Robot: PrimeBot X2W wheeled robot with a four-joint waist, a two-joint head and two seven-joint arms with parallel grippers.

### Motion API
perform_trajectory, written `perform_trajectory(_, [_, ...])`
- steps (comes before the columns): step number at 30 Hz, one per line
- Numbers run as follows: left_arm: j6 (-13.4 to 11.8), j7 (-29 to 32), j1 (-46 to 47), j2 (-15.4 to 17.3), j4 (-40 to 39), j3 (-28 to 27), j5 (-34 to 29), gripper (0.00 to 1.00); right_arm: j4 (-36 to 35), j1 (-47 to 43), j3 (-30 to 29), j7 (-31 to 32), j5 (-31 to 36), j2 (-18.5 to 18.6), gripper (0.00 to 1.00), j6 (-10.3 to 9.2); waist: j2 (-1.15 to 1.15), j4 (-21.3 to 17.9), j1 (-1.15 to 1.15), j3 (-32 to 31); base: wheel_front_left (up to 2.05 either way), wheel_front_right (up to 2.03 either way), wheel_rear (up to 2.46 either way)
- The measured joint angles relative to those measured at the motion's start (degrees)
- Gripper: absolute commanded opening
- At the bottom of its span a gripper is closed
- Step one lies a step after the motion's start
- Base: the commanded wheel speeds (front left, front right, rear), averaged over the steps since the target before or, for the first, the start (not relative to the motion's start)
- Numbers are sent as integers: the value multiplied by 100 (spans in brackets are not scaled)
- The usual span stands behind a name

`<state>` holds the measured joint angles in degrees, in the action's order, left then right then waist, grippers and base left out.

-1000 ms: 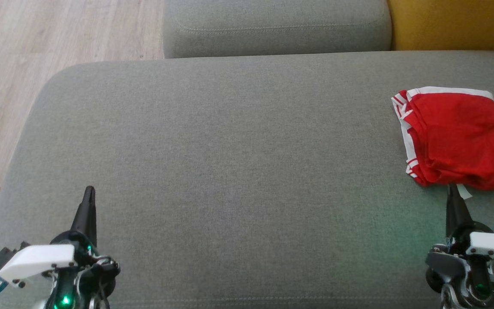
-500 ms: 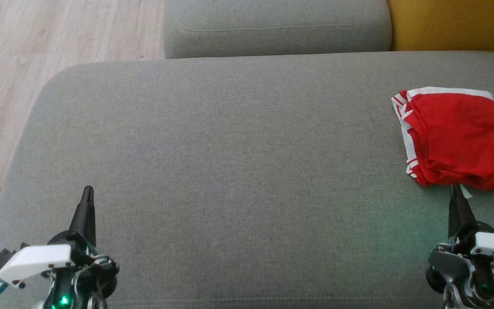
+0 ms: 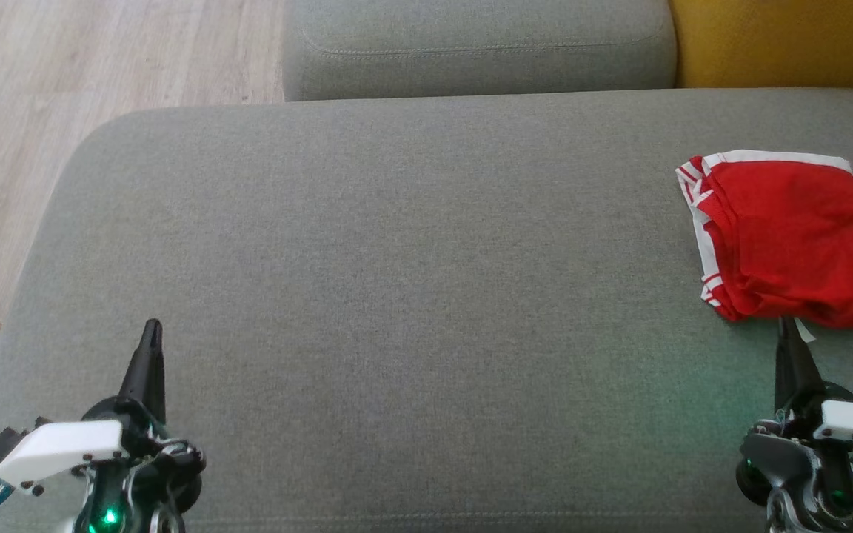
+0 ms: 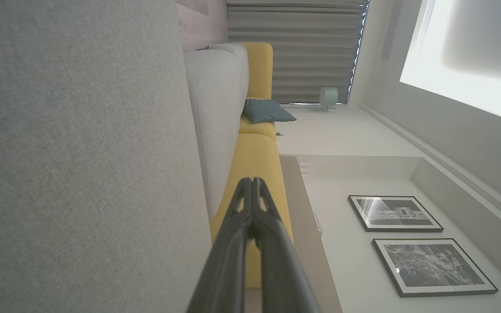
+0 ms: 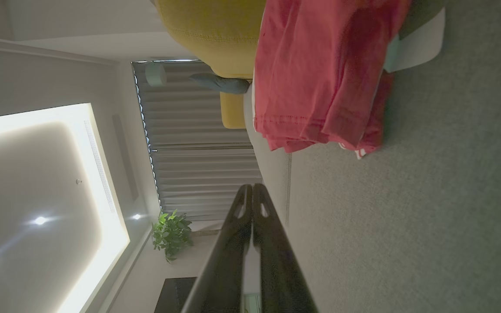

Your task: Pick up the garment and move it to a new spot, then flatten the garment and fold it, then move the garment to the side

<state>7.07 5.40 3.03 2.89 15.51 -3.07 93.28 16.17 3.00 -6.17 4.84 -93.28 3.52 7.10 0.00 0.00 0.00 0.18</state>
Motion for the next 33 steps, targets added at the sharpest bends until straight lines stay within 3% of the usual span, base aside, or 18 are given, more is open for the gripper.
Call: perform_trajectory(33, [0, 8, 1, -11, 2, -81, -2, 0, 0, 1, -45, 48, 9, -27, 0, 0, 0, 0, 0, 0, 0, 0, 0])
